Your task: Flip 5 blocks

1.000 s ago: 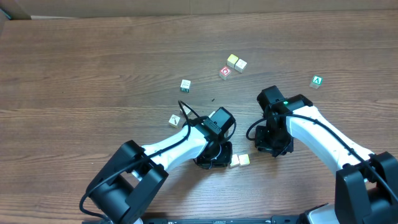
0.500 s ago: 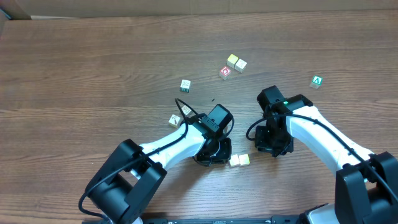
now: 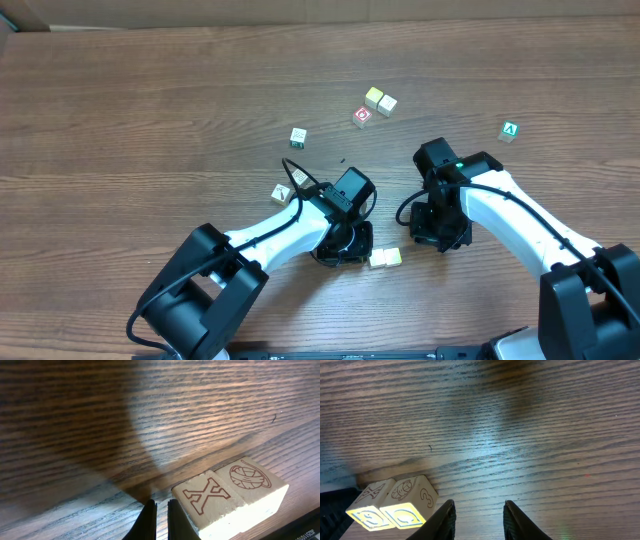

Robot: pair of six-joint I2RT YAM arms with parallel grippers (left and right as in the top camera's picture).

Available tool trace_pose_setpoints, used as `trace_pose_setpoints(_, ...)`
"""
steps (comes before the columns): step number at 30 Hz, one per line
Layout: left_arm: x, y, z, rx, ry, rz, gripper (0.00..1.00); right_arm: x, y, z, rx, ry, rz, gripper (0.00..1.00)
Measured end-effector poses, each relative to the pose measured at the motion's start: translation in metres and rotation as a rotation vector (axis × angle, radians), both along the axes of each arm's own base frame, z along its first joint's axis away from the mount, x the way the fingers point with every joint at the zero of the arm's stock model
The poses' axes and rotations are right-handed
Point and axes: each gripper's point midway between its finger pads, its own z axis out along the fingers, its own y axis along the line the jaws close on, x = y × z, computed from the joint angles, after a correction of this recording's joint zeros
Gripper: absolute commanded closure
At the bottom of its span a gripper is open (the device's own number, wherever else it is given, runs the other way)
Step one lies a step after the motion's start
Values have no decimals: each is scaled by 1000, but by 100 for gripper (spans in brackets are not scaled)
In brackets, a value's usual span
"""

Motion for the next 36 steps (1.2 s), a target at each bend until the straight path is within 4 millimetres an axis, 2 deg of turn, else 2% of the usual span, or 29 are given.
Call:
trace_pose_setpoints(10,1,-4,2,-22,-4,-3,96,0,0,0,0,0,0,67)
trace_pose_setpoints(21,-3,0,0,-1,20,5,96,-1,0,0,-1,2,0,67)
trace_pose_setpoints(25,7,3,0,-3,2,44,96,-1,0,0,-1,3,0,67)
trace_pose_setpoints(32,42,4,6,-71,-58,119,96,-1,0,0,-1,3,0,67)
trace_pose_setpoints(36,45,-5,12,-129,-60,110,96,-1,0,0,-2,3,0,67)
